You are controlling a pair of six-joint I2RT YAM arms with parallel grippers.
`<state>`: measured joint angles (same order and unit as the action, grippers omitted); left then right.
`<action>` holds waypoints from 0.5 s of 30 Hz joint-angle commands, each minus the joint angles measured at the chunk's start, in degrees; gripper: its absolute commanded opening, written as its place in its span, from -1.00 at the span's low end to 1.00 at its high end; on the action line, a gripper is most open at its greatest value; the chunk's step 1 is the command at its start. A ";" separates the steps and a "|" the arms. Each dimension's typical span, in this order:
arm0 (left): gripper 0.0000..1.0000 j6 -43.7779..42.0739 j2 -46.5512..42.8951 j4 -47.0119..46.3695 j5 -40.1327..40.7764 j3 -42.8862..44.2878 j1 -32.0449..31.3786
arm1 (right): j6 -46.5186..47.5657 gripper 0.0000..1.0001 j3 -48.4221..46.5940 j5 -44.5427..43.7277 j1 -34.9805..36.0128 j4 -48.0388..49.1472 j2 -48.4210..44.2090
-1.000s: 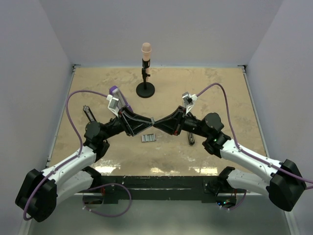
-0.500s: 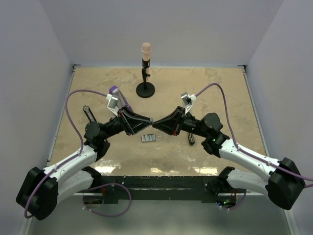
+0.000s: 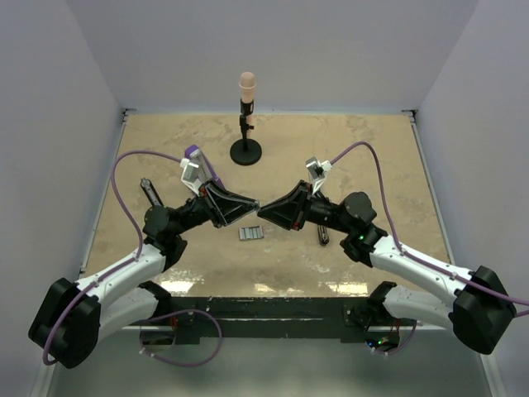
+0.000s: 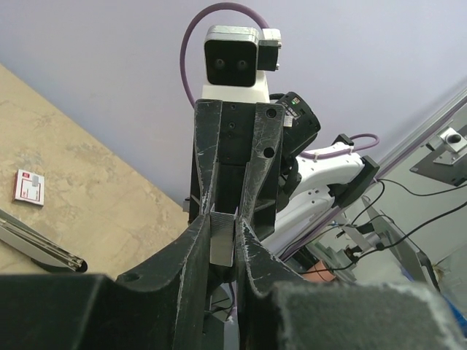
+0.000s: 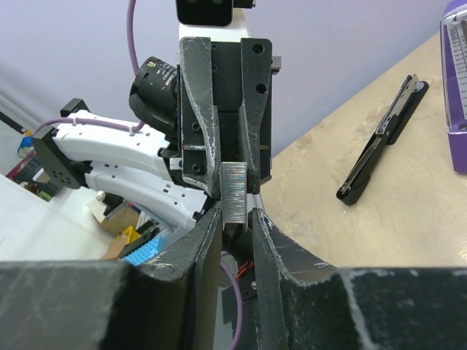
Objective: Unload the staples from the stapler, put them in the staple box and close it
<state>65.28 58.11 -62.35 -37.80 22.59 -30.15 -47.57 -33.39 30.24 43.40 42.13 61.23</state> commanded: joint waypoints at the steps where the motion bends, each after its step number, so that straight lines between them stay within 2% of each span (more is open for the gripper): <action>1: -0.56 0.03 -0.01 -5.07 -0.26 -0.35 -0.35 | 0.02 -0.42 -0.01 0.96 0.11 2.17 -0.59; 5: -0.60 -1.11 -0.54 -2.44 0.10 0.00 -0.35 | 0.90 -0.32 -0.19 -0.18 0.11 0.07 -1.55; 9: -0.60 -2.52 -1.06 0.55 0.62 0.35 -0.35 | 2.57 -0.03 -0.71 -1.41 0.02 -3.10 -3.48; 14: -0.60 -8.48 -3.43 13.72 3.52 2.02 -0.35 | 5.90 0.23 -1.07 -5.71 0.11 -10.29 -7.70; 15: -0.60 -9.37 -3.61 17.14 3.61 2.54 -0.35 | 6.26 0.35 -0.63 -6.94 0.11 -11.10 -9.27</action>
<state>62.11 56.47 -54.30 -36.58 22.61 -30.15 -44.84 -33.39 27.94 43.40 35.31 56.55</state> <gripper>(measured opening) 0.210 0.606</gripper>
